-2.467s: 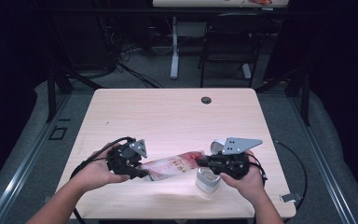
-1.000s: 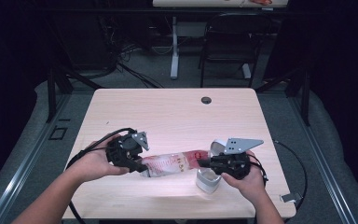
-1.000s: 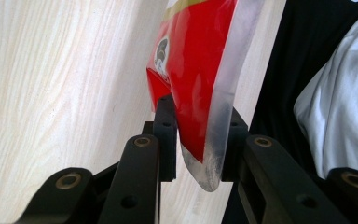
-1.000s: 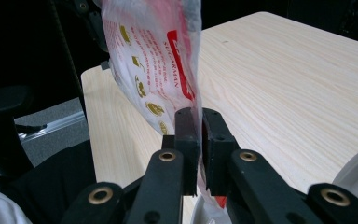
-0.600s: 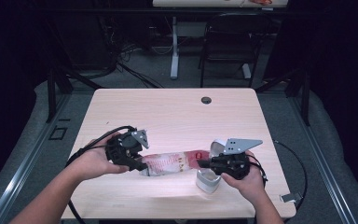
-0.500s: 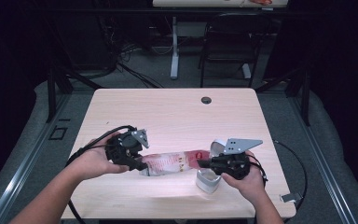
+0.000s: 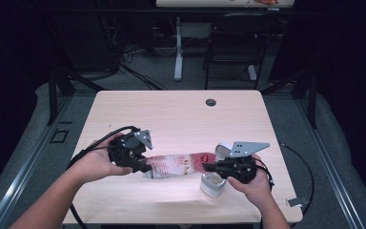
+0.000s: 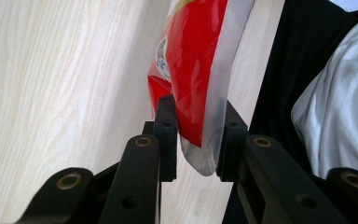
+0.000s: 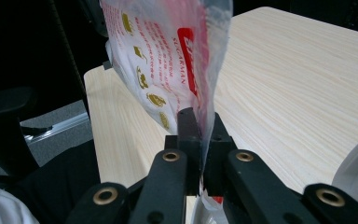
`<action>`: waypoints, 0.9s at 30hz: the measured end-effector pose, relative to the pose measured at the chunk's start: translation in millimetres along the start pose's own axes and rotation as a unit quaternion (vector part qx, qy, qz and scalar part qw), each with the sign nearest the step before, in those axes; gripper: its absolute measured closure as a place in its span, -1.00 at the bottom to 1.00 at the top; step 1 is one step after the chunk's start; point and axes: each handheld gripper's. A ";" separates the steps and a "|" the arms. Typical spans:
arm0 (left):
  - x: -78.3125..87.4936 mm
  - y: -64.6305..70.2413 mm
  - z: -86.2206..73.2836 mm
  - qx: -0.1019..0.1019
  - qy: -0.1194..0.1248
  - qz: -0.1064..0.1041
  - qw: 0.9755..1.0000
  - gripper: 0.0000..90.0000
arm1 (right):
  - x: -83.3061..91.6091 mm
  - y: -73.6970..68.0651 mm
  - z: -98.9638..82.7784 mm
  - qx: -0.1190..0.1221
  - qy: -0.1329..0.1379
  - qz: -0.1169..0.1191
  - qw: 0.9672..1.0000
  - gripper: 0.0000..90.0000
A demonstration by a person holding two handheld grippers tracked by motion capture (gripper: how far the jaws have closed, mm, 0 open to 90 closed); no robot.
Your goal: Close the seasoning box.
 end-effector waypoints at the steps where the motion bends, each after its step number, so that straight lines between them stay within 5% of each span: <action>1: 0.5 -0.1 0.4 -0.001 -0.001 0.000 1.000 0.67 | 0.2 0.1 -0.1 -0.001 0.000 0.000 1.000 0.97; 27: 16.7 -0.1 14.4 -0.011 0.025 0.010 1.000 0.67 | 2.7 4.9 -4.1 -0.007 0.002 -0.004 1.000 0.97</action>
Point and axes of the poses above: each handheld gripper's, and its own axes: x roughly backward along the jaws, z roughly out of its top, y roughly to its right, and after that the axes turned 4 degrees about -x, right-handed
